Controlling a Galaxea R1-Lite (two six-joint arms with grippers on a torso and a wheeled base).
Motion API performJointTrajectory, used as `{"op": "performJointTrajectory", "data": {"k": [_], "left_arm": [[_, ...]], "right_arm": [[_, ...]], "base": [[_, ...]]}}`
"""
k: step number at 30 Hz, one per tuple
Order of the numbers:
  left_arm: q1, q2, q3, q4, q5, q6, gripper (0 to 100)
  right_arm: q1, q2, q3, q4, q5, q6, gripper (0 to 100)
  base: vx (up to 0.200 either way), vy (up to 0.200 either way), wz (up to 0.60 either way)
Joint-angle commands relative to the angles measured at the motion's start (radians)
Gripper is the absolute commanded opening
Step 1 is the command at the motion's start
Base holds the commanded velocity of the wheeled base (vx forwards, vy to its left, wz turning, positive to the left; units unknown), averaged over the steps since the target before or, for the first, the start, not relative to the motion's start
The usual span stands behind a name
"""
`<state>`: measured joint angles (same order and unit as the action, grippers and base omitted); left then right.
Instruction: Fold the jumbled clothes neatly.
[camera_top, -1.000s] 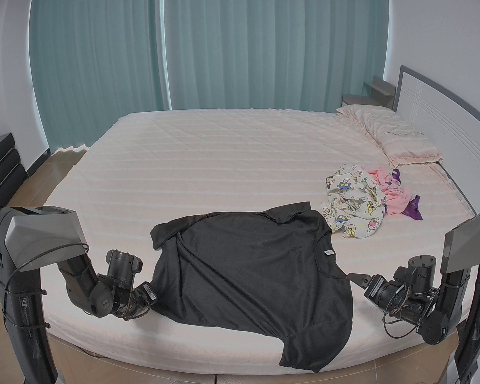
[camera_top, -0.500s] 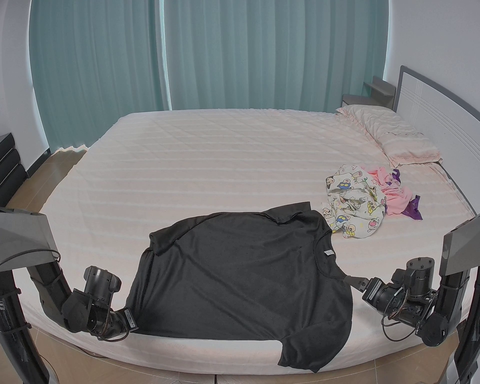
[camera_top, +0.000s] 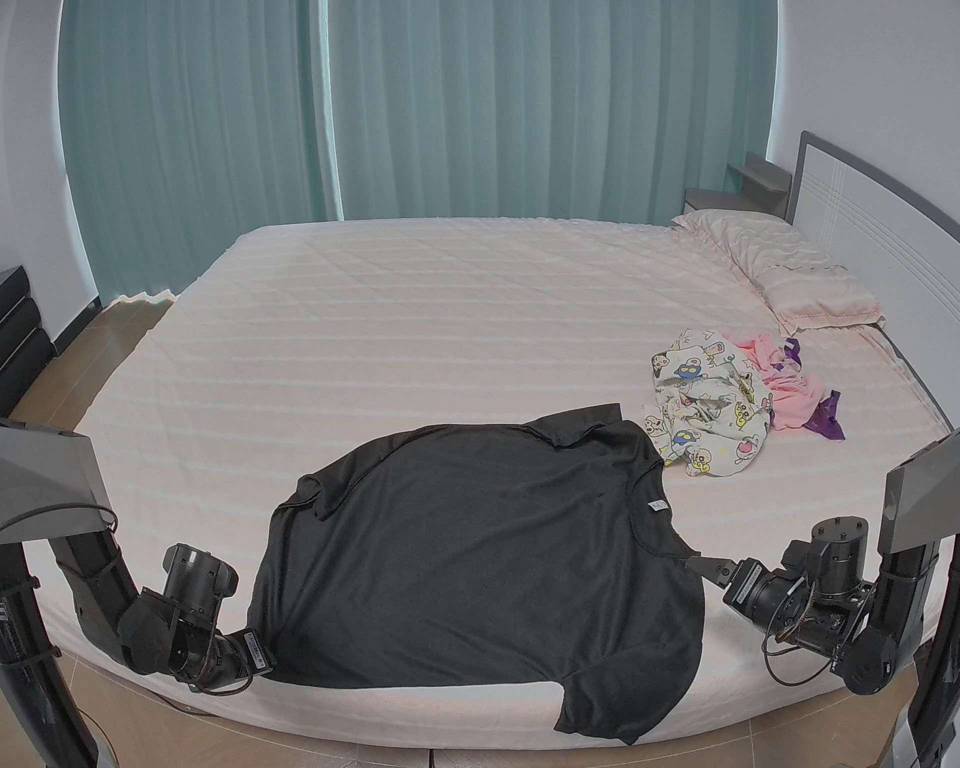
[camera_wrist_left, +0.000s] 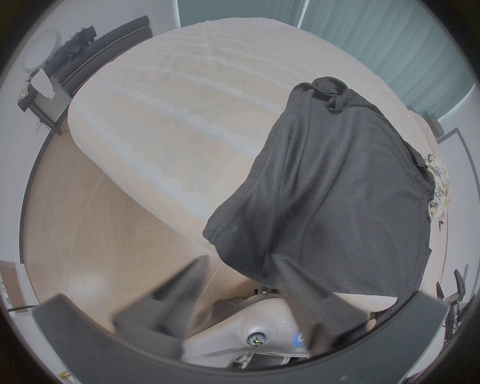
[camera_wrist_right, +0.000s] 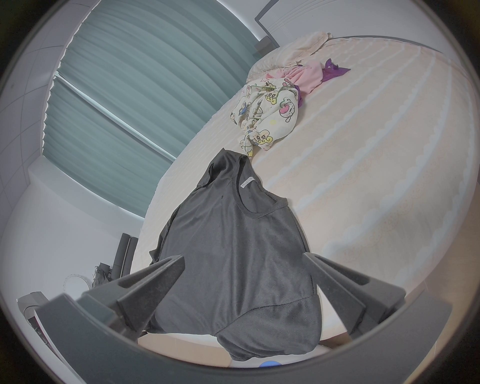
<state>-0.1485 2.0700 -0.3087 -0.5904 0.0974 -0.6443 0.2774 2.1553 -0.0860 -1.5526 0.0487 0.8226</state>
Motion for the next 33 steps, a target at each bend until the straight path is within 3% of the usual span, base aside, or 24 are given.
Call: {"op": "performJointTrajectory", "data": {"k": [1,5,11,19,23,33], "left_arm": [[0.003,0.002,-0.001,0.003,-0.002,-0.002,100],[0.052,-0.033,-0.003,-0.017,-0.031,-0.003,100],[0.129,-0.241,-0.038,-0.025,-0.252,-0.035,100],[0.119,-0.271,-0.156,-0.009,-0.323,-0.239,100],[0.119,-0.271,-0.165,-0.011,-0.377,-0.256,100],[0.121,-0.246,-0.181,-0.034,-0.403,-0.316,100]], "right_arm": [[0.0,0.001,0.0,-0.012,0.0,0.0,100],[0.0,0.001,0.0,-0.012,0.0,0.001,100],[0.006,0.0,0.002,-0.012,-0.001,0.001,100],[0.014,-0.002,0.002,-0.012,-0.003,0.001,100],[0.014,-0.002,0.002,-0.012,-0.004,0.001,100],[0.048,-0.003,0.0,-0.014,-0.006,0.001,100]], "base": [[0.0,0.0,0.0],[0.0,0.0,0.0],[0.0,0.0,0.0],[0.0,0.0,0.0],[0.0,0.0,0.0],[0.02,0.0,0.0]]}}
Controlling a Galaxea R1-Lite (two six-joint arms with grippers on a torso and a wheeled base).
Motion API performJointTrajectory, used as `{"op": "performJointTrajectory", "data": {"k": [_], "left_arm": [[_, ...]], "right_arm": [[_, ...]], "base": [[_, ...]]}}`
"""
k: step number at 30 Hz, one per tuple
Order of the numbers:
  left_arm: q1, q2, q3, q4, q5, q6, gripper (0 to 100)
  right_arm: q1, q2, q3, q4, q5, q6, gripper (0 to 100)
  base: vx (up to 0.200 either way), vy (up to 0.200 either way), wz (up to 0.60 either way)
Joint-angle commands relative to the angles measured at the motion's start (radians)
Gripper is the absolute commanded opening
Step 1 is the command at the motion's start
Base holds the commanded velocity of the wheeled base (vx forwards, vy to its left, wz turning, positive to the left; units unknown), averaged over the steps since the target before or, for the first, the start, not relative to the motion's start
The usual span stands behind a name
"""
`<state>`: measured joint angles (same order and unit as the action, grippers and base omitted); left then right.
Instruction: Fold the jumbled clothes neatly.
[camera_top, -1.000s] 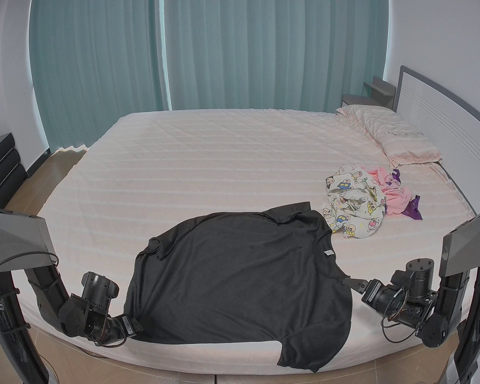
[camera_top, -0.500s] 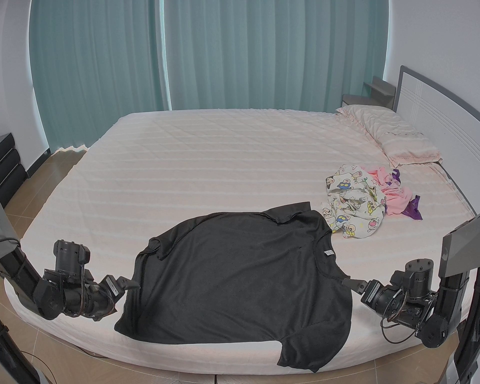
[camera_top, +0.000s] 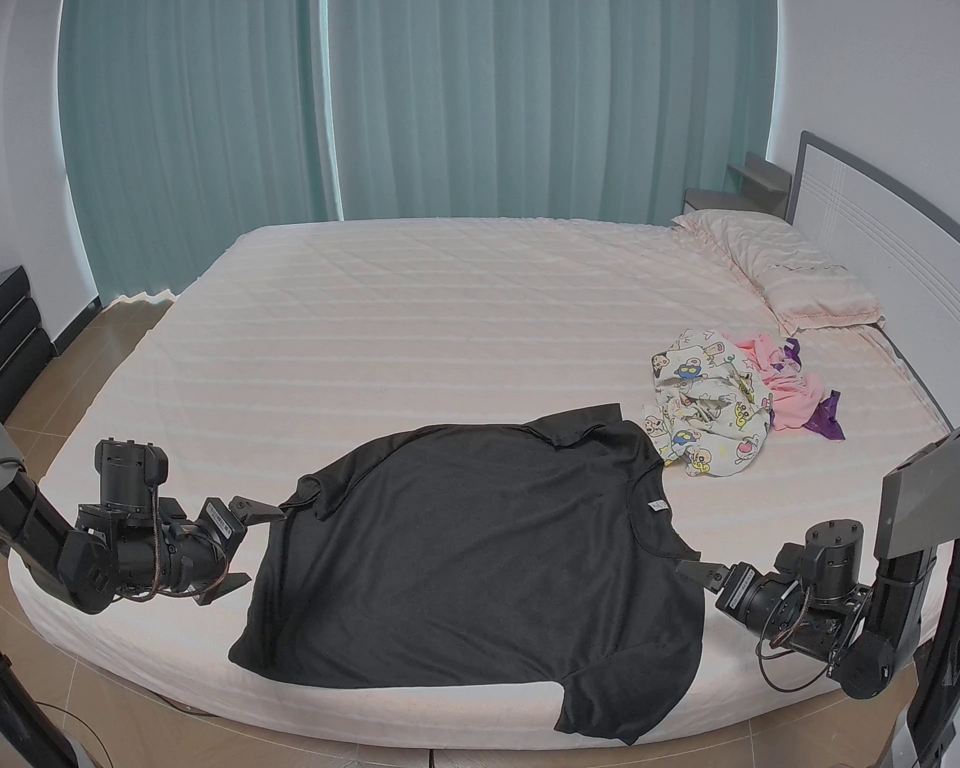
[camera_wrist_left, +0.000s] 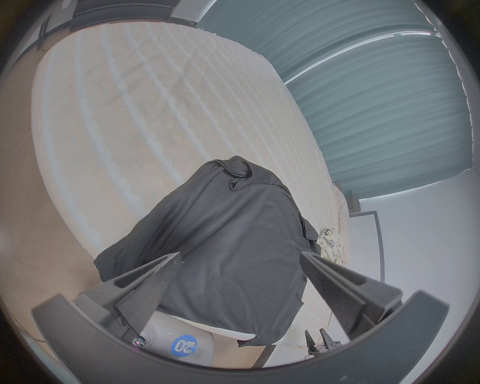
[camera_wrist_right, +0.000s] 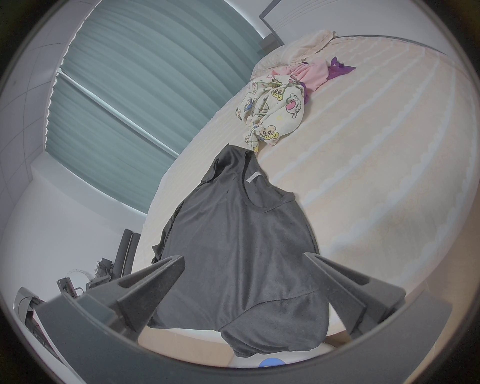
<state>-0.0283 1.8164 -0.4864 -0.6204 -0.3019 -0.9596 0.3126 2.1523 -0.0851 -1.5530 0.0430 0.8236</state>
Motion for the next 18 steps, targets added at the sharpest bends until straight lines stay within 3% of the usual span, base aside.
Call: {"op": "performJointTrajectory", "data": {"k": [1,11,18], "left_arm": [[0.002,0.008,0.0,-0.004,-0.02,-0.002,100],[0.005,0.023,0.009,-0.005,-0.039,-0.004,100],[0.022,0.029,0.006,-0.035,-0.031,-0.021,100]], "right_arm": [[0.017,0.0,-0.001,-0.013,-0.002,-0.001,100],[0.022,-0.012,0.001,-0.012,0.0,0.0,100],[0.02,-0.012,0.002,-0.012,0.0,0.002,100]], "base": [[0.2,0.0,0.0],[0.2,0.0,0.0],[0.0,0.0,0.0]]}}
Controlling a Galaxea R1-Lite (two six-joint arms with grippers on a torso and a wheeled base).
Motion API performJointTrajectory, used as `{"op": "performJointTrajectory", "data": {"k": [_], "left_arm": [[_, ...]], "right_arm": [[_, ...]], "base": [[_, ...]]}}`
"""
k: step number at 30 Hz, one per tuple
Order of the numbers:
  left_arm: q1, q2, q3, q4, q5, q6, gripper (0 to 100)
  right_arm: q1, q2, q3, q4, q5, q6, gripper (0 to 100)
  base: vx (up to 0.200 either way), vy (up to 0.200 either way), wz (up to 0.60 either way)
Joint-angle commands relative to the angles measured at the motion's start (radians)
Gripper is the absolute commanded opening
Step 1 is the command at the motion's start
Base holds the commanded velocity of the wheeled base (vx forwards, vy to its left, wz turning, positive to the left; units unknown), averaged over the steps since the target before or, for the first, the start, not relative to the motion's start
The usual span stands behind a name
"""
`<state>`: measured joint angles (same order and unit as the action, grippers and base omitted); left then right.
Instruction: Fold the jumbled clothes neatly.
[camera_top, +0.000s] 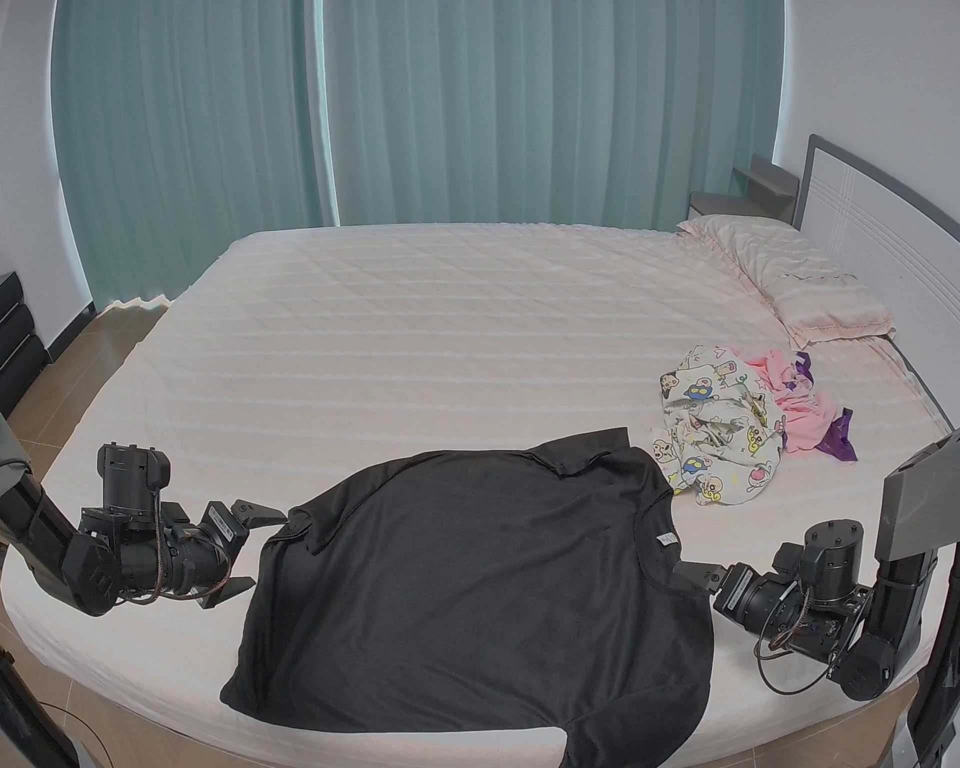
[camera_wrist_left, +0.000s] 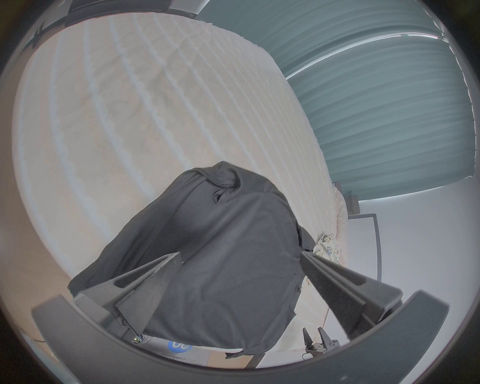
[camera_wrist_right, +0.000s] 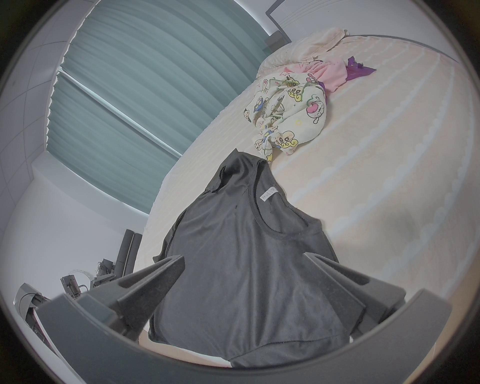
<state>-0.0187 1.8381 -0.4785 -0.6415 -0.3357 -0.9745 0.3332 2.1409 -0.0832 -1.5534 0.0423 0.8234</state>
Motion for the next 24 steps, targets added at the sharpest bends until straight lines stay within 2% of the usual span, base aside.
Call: {"op": "performJointTrajectory", "data": {"k": [1,5,17,24], "left_arm": [[0.02,0.007,0.001,-0.023,0.001,-0.012,100],[0.028,0.032,-0.006,-0.037,0.001,-0.053,100],[0.045,0.046,0.005,-0.058,-0.005,-0.053,100],[0.048,0.056,0.008,-0.058,-0.003,-0.055,100]], "right_arm": [[0.0,-0.001,0.0,-0.011,0.001,0.003,100],[0.0,-0.001,0.0,-0.011,0.002,0.006,100],[0.0,-0.016,0.014,-0.011,0.004,0.005,100],[0.0,-0.016,0.014,-0.011,0.004,0.005,100]], "base": [[0.0,0.0,0.0],[0.0,0.0,0.0],[0.0,0.2,0.0],[0.0,0.0,0.0]]}}
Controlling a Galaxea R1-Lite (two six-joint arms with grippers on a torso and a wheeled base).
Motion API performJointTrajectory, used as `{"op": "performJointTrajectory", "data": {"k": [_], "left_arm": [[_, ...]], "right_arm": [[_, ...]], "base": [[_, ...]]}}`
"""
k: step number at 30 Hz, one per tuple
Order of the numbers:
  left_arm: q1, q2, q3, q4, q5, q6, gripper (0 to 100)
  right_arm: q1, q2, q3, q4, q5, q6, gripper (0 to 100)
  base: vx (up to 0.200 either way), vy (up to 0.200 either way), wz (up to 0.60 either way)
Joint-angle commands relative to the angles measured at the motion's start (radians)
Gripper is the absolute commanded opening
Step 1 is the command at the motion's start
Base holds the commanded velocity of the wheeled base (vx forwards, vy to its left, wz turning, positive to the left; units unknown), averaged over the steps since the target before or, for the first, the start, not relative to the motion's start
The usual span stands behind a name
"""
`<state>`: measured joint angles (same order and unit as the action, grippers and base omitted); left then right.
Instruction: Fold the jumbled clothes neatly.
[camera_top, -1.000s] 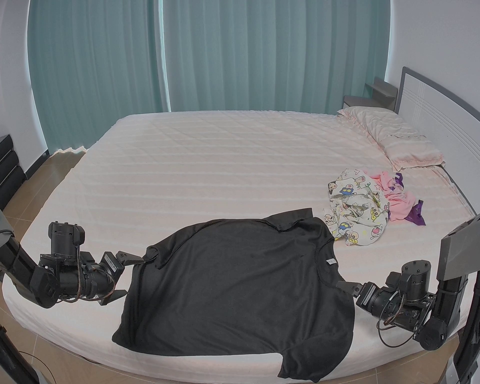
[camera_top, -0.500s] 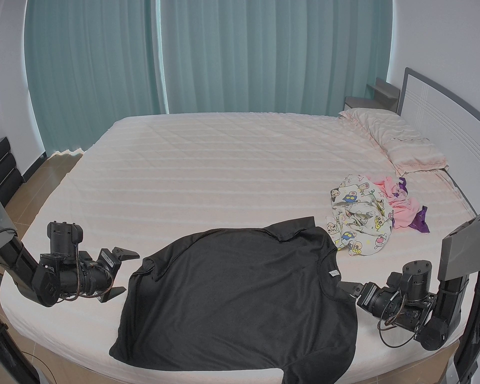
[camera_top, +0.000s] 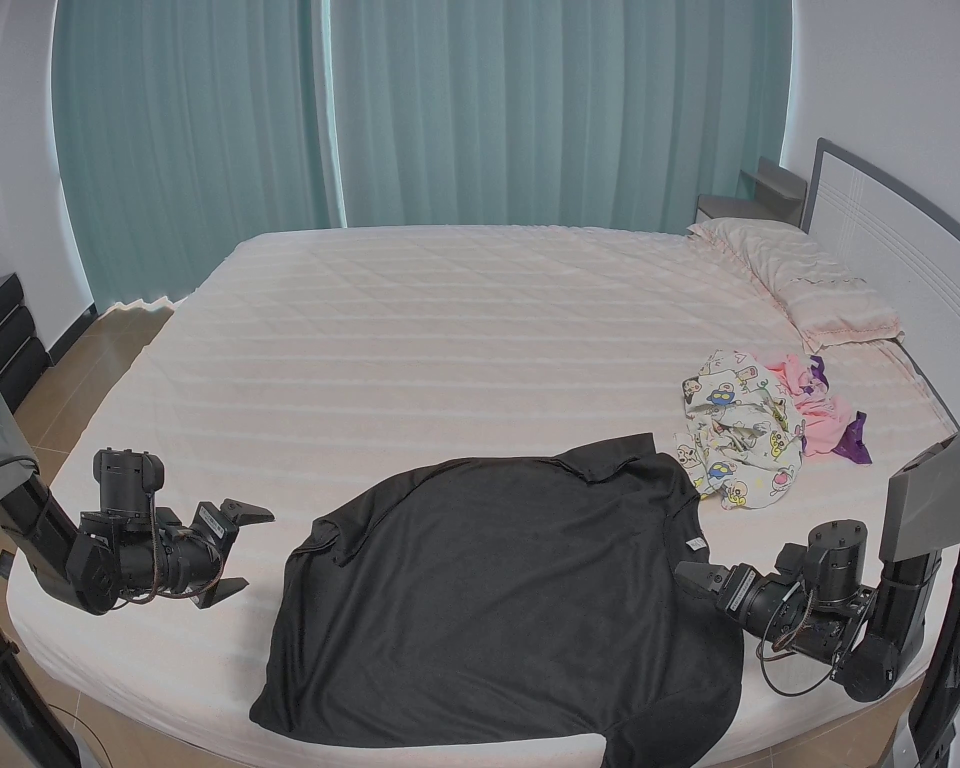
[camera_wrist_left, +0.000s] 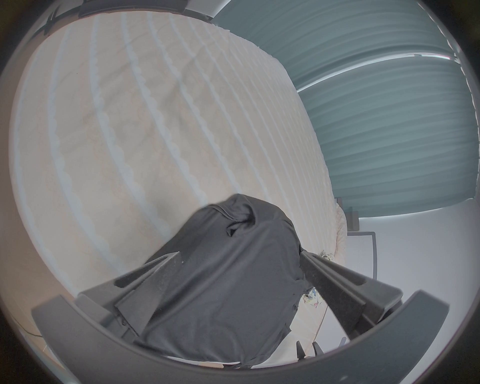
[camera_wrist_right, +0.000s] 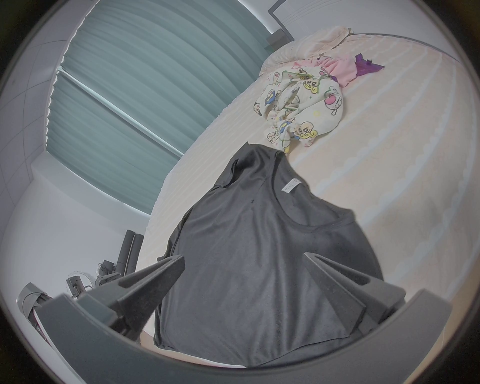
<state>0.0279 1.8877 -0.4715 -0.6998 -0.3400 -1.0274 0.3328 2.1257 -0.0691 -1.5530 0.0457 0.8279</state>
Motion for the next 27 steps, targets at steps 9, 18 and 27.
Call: {"op": "performJointTrajectory", "data": {"k": [9,18,27], "left_arm": [[-0.011,0.001,0.014,-0.001,0.001,-0.006,100],[-0.022,-0.004,0.016,-0.001,0.012,0.0,100],[-0.111,0.018,-0.024,-0.001,0.065,0.006,100]], "right_arm": [[0.002,0.0,-0.001,-0.012,0.0,-0.001,100],[0.002,-0.001,-0.001,-0.012,0.0,-0.003,100],[0.0,-0.007,-0.001,-0.012,0.002,-0.001,100]], "base": [[0.089,0.0,0.0],[0.044,0.0,0.0],[0.0,0.0,0.0]]}}
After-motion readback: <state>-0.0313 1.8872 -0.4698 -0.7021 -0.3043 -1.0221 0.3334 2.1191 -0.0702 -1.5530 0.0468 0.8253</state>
